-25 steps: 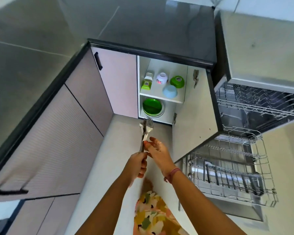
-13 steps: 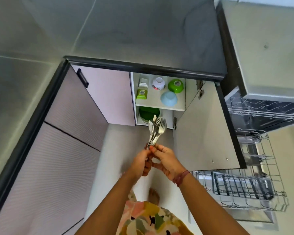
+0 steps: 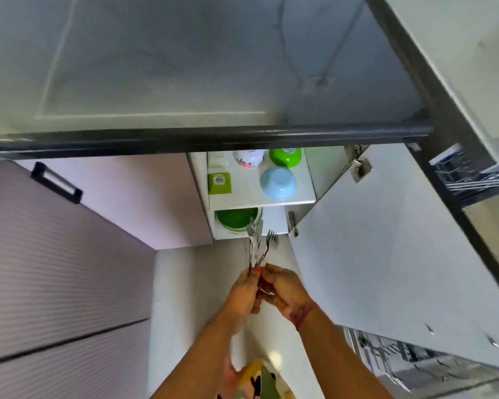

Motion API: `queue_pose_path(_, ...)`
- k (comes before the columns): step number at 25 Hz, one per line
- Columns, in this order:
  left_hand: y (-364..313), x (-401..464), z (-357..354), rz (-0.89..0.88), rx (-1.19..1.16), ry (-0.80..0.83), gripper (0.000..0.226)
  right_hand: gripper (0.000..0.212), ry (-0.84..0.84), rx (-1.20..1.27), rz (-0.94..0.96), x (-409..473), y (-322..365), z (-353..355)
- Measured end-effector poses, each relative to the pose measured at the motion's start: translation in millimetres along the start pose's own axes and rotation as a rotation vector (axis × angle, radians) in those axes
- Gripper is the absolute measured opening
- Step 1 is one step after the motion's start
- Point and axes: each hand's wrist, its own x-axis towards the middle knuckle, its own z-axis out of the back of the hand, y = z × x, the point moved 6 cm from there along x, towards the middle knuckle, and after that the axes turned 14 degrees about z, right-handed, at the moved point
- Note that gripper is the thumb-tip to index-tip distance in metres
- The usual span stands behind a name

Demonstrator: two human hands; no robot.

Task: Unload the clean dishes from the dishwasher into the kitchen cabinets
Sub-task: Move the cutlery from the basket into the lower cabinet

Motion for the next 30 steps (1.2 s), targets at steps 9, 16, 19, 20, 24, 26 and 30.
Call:
queue_pose_path(9, 18.0, 287.3, -11.2, 0.121, -0.202, -0.003, 0.027, 0.015, -0.087, -0.030, 0.031, 246.3, -127.7, 74.6)
queue_pose_path(16, -61.4, 429.9, -18.2, -0.039, -0.116, 0.048, 0.025, 0.014, -0.053, 0.023, 0.215, 416.2, -135.4, 84.2)
queue_pose_path(19, -80.0, 444.9, -0.8, -0.073, -0.089, -0.036, 0.030, 0.012, -0.116, 0.055, 0.289, 444.3, -116.4, 94.0)
queue_pose_path(20, -77.7, 447.3, 4.0, -0.061, -0.089, -0.013, 0.033, 0.012, -0.159, 0.000, 0.304, 451.9, -114.4, 100.0)
queue_pose_path(24, -60.2, 449.8, 19.7, 0.013, -0.194, 0.011, 0.023, 0.009, -0.301, -0.308, 0.376, 487.4, -120.4, 130.7)
queue_pose_path(26, -62.9, 455.1, 22.7, -0.006, -0.250, 0.013, 0.023, 0.018, -0.332, -0.426, 0.424, 503.9, -119.0, 133.4)
queue_pose_path(30, -69.8, 455.8, 21.5, -0.039, -0.207, 0.043, 0.025, 0.025, -0.338, -0.563, 0.437, 515.7, -124.4, 127.9)
